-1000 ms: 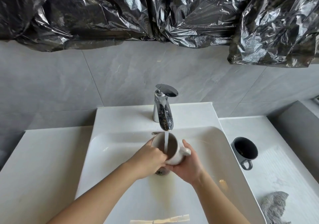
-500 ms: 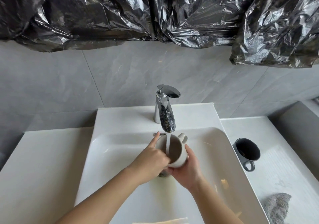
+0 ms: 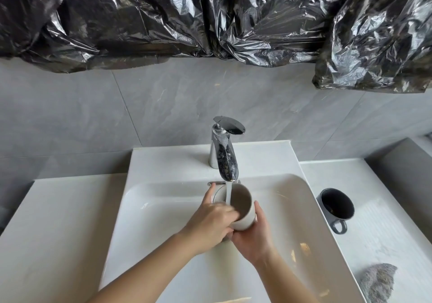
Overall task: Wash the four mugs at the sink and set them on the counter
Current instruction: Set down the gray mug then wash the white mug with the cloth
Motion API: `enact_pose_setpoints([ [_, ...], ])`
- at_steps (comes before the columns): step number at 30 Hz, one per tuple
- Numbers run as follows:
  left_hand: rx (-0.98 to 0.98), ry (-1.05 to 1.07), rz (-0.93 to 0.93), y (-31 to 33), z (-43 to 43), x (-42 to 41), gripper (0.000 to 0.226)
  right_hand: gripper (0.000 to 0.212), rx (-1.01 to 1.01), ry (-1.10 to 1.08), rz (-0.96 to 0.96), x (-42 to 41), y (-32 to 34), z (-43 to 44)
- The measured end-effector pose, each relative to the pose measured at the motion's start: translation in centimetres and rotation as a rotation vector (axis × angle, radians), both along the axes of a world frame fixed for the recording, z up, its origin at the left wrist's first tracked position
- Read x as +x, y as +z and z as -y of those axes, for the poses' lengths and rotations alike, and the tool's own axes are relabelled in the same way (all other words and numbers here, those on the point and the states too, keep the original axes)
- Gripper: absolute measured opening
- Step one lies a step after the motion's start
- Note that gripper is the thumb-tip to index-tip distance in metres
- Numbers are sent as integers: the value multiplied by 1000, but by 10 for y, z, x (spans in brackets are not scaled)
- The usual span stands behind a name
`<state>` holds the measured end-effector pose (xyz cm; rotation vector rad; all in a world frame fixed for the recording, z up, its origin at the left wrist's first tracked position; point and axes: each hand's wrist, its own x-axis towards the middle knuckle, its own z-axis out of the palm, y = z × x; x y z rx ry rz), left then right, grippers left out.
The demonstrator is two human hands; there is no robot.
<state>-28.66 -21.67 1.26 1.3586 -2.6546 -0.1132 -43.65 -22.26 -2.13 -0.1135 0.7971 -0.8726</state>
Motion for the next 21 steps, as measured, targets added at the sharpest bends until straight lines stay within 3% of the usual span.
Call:
enact_pose_setpoints([
  [4,-58,-96,215,4,4,14,23,61,-37,105,-123,-4,3,9],
  [8,-111,-125,250,8,8,16,21,58,-30,129,-156,-4,3,8],
  [10,-51,-102,198,4,6,10,13,60,-48,93,-107,-1,0,3],
  [12,88,4,24,-4,4,5,6,60,-69,44,-42,0,-2,-1],
  [14,169,98,-75,-6,2,2,21,61,-104,27,4,1,-2,-2],
  [16,64,70,-67,-5,1,5,27,65,-140,53,-28,2,0,1],
  [21,-96,-109,150,-5,4,22,20,65,-115,116,-78,-2,2,6],
])
